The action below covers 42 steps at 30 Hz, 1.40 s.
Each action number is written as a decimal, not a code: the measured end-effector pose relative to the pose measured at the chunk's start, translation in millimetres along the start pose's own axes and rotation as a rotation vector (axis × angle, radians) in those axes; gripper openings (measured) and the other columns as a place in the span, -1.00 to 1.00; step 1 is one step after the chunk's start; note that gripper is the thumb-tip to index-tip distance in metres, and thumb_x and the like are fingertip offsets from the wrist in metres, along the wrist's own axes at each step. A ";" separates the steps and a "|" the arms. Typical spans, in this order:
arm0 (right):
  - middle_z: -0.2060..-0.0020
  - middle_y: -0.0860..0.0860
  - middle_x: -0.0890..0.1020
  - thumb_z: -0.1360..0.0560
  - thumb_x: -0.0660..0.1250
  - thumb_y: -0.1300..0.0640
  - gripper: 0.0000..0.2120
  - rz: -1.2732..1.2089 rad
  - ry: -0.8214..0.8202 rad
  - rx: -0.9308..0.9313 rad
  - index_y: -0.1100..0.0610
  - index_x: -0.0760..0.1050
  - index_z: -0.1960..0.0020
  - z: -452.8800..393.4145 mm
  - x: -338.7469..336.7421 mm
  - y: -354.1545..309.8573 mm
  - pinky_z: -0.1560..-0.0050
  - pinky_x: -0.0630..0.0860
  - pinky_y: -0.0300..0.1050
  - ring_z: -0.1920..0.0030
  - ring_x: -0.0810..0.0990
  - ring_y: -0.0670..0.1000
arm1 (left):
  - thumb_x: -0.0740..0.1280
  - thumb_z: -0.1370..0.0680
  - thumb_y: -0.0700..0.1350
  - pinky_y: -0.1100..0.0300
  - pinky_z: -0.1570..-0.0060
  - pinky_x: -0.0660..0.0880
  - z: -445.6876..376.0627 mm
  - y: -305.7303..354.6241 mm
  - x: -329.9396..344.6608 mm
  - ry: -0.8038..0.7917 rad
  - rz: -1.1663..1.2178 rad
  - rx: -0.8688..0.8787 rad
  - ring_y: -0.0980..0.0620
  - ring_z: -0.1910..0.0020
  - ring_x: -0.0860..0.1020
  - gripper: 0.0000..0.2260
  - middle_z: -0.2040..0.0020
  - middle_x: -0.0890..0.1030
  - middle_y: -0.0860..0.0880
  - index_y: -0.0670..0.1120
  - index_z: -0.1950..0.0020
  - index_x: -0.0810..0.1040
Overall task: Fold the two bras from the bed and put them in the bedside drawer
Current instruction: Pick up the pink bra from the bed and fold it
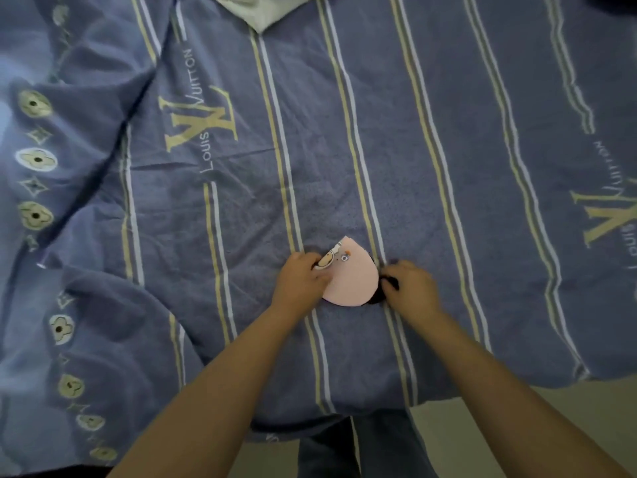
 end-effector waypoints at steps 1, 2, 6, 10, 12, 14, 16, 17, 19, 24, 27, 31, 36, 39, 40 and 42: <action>0.02 0.31 0.62 -0.45 0.24 0.35 -0.81 -0.073 0.015 -0.001 0.32 0.55 -0.02 -2.2 -6.4 1.7 0.06 0.44 0.01 0.03 0.56 0.26 | 0.27 -0.46 -0.28 0.31 0.36 0.24 0.4 -1.0 -5.7 0.016 0.097 -0.017 0.03 0.21 0.40 -0.90 0.22 0.43 -0.01 -0.22 0.06 0.53; 0.05 0.31 0.63 -0.45 0.25 0.37 -0.84 -0.123 0.027 0.006 0.35 0.57 0.03 -2.0 -13.0 5.3 0.06 0.45 0.00 0.05 0.57 0.25 | 0.27 -0.47 -0.28 0.37 0.38 0.31 2.0 -3.7 -12.5 0.038 0.220 -0.058 0.10 0.27 0.40 -0.92 0.27 0.44 0.04 -0.17 0.09 0.53; 0.10 0.16 0.62 -0.48 0.23 0.34 -0.84 -0.369 0.007 0.067 0.33 0.56 0.02 11.0 -34.8 9.1 0.25 0.38 -0.39 0.11 0.54 0.10 | 0.26 -0.51 -0.25 0.36 0.34 0.38 13.7 -4.1 -36.2 0.083 0.493 -0.175 0.19 0.28 0.44 -0.87 0.26 0.48 0.10 -0.03 0.18 0.44; 0.40 -0.01 0.52 -0.45 0.31 0.28 -0.89 -0.413 -0.189 -0.044 0.32 0.57 0.14 22.4 -54.8 -20.7 0.44 0.34 -0.53 0.41 0.45 -0.20 | 0.26 -0.50 -0.25 0.30 0.33 0.41 31.0 22.9 -61.4 0.163 0.589 -0.156 0.16 0.27 0.44 -0.81 0.24 0.48 0.07 0.02 0.23 0.40; 0.42 0.01 0.49 -0.42 0.35 0.29 -0.93 -0.309 -0.282 -0.136 0.30 0.56 0.19 26.1 -72.4 -37.5 0.45 0.31 -0.49 0.39 0.44 -0.12 | 0.28 -0.50 -0.26 0.25 0.32 0.44 41.8 37.8 -81.9 0.212 0.702 -0.155 0.12 0.25 0.47 -0.81 0.21 0.50 0.02 0.01 0.23 0.41; 0.41 -0.01 0.46 -0.40 0.35 0.33 -0.90 -0.316 -0.195 -0.219 0.18 0.55 0.24 27.5 -107.3 -58.1 0.38 0.33 -0.50 0.38 0.46 -0.19 | 0.29 -0.49 -0.30 0.25 0.37 0.54 55.6 57.8 -110.5 0.268 0.890 -0.147 0.09 0.24 0.49 -0.81 0.20 0.51 -0.01 -0.03 0.22 0.43; 0.34 -0.01 0.47 -0.39 0.33 0.41 -0.81 -0.456 -0.047 -0.268 0.15 0.51 0.26 30.1 -150.2 -82.9 0.29 0.34 -0.56 0.33 0.50 -0.33 | 0.28 -0.47 -0.36 0.34 0.44 0.58 70.4 83.2 -142.3 0.307 1.096 -0.104 0.07 0.23 0.51 -0.83 0.19 0.51 -0.04 -0.09 0.18 0.44; 0.30 0.00 0.50 -0.38 0.30 0.47 -0.75 -0.559 -0.005 -0.282 0.14 0.49 0.30 31.3 -168.9 -93.7 0.26 0.36 -0.58 0.32 0.51 -0.38 | 0.26 -0.47 -0.39 0.38 0.46 0.57 76.8 96.5 -155.1 0.296 1.158 -0.074 0.08 0.25 0.52 -0.84 0.19 0.52 -0.05 -0.13 0.15 0.44; 0.28 -0.01 0.54 -0.37 0.23 0.56 -0.62 -0.742 0.031 -0.318 0.10 0.44 0.37 35.5 -205.9 -121.5 0.24 0.44 -0.51 0.35 0.54 -0.34 | 0.24 -0.45 -0.45 0.42 0.47 0.54 94.7 128.3 -183.5 0.243 1.193 0.011 0.09 0.29 0.56 -0.80 0.20 0.52 -0.06 -0.15 0.13 0.44; 0.53 -0.06 0.62 -0.41 0.14 0.54 -0.61 -0.847 0.119 -0.477 0.10 0.47 0.32 53.1 -287.8 -181.6 0.35 0.53 -0.36 0.46 0.56 -0.19 | 0.21 -0.43 -0.51 0.40 0.45 0.56 142.2 191.2 -248.2 0.241 1.178 0.194 0.03 0.24 0.50 -0.74 0.23 0.52 -0.08 -0.15 0.23 0.45; 0.66 -0.04 0.54 -0.46 0.13 0.48 -0.66 -0.913 0.153 -0.569 0.08 0.46 0.28 68.7 -331.7 -214.3 0.44 0.48 -0.43 0.57 0.49 -0.21 | 0.23 -0.47 -0.41 0.29 0.36 0.57 167.4 222.5 -283.6 0.275 1.159 0.281 0.06 0.25 0.49 -0.77 0.22 0.52 -0.03 -0.08 0.22 0.43; 0.66 -0.03 0.52 -0.43 0.23 0.46 -0.68 -0.854 0.147 -0.736 0.04 0.48 0.23 92.5 -381.9 -255.6 0.46 0.46 -0.43 0.57 0.48 -0.22 | 0.28 -0.47 -0.37 0.40 0.44 0.57 194.8 260.1 -319.7 0.408 0.887 0.434 0.06 0.23 0.52 -0.77 0.18 0.52 -0.05 -0.04 0.23 0.43; 0.40 0.17 0.45 -0.32 0.35 0.41 -0.69 -0.891 -0.097 -0.814 -0.01 0.61 0.21 111.7 -423.7 -259.5 0.42 0.36 -0.31 0.51 0.46 -0.11 | 0.21 -0.49 -0.41 0.37 0.51 0.56 209.0 279.5 -353.2 0.389 1.076 0.537 0.02 0.25 0.51 -0.80 0.21 0.52 -0.08 -0.13 0.21 0.43; 0.54 0.02 0.57 -0.23 0.35 0.28 -0.75 -1.101 -0.251 -0.970 0.04 0.64 0.16 129.0 -435.9 -269.9 0.33 0.49 -0.35 0.48 0.54 -0.13 | 0.22 -0.49 -0.40 0.38 0.49 0.57 211.1 288.7 -363.3 0.419 1.049 0.539 0.02 0.24 0.51 -0.84 0.17 0.52 -0.10 -0.15 0.17 0.43; 0.51 -0.03 0.62 -0.18 0.41 0.21 -0.75 -1.223 -0.304 -1.043 0.06 0.64 0.15 136.1 -440.5 -276.1 0.24 0.53 -0.37 0.40 0.58 -0.13 | 0.22 -0.49 -0.40 0.38 0.46 0.58 211.8 293.0 -363.4 0.423 1.029 0.547 0.02 0.22 0.52 -0.86 0.13 0.53 -0.11 -0.17 0.13 0.43; 0.36 -0.07 0.69 -0.17 0.37 0.16 -0.72 -1.466 -0.287 -1.118 0.05 0.62 0.12 141.9 -452.9 -287.4 0.12 0.54 -0.34 0.25 0.63 -0.13 | 0.23 -0.48 -0.40 0.38 0.42 0.59 213.6 302.8 -361.2 0.451 0.955 0.600 0.01 0.20 0.52 -0.84 0.06 0.52 -0.13 -0.15 0.08 0.44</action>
Point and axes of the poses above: each hand's wrist, its own z-axis away from the middle knuckle, its own x-axis out of the palm, y = z × x, the point moved 4 cm from there along -z, towards the middle knuckle
